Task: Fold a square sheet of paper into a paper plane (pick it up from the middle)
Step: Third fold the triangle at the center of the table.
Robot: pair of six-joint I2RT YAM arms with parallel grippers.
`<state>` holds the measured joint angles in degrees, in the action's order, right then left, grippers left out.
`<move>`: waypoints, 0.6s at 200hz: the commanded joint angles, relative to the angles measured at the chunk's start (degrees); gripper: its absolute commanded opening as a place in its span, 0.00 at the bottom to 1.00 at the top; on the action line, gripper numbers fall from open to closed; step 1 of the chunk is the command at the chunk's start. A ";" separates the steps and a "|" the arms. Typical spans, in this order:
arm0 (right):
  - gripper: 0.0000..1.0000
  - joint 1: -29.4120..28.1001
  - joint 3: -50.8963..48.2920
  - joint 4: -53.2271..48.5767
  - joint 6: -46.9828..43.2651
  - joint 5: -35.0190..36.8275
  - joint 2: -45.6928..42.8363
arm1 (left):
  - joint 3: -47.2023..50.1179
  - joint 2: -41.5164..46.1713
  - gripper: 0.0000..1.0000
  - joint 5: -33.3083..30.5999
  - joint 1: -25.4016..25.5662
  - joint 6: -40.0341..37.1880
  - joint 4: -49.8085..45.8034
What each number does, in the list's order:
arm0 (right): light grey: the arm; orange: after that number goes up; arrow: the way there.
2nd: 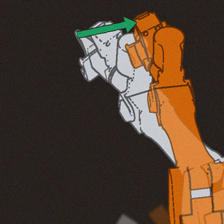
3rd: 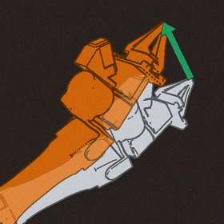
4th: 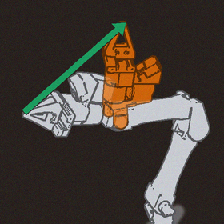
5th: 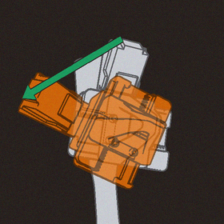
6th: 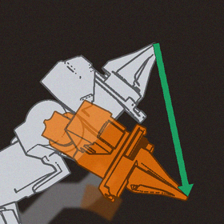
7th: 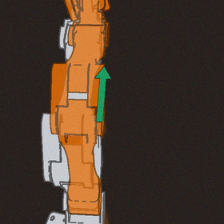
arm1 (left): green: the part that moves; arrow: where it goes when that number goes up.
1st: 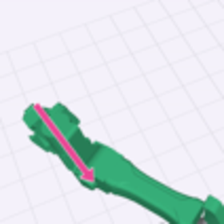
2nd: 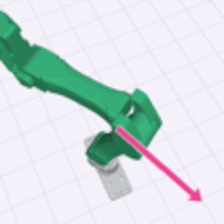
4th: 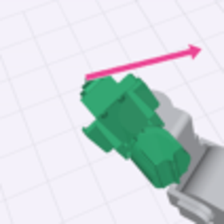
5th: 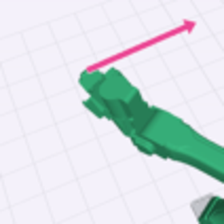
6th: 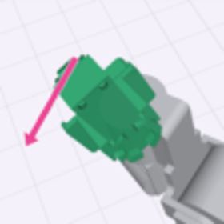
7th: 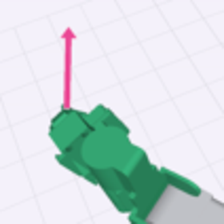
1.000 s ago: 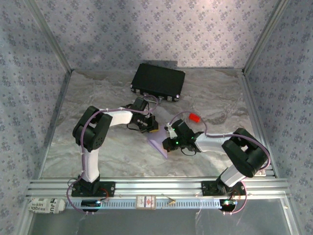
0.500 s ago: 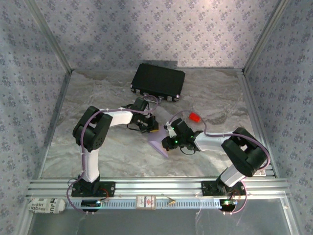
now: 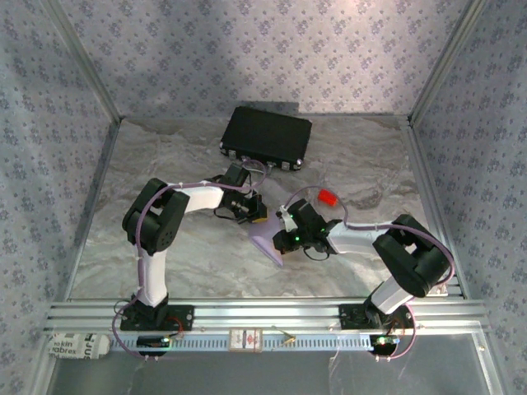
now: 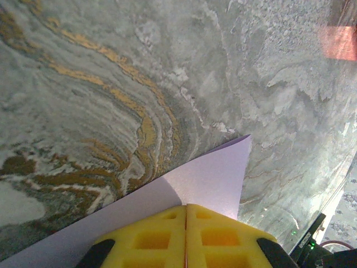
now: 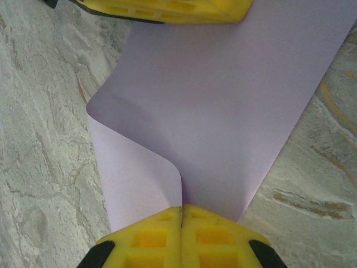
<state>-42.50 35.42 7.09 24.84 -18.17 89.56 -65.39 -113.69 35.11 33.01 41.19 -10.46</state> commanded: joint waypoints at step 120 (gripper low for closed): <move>0.02 0.05 0.85 -2.47 0.02 1.24 1.61 | 1.71 0.57 0.08 -1.00 0.61 0.26 -2.21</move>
<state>-42.50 35.53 6.79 24.84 -18.15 90.28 -65.30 -113.69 35.14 33.01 41.21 -10.33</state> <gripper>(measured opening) 0.052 0.076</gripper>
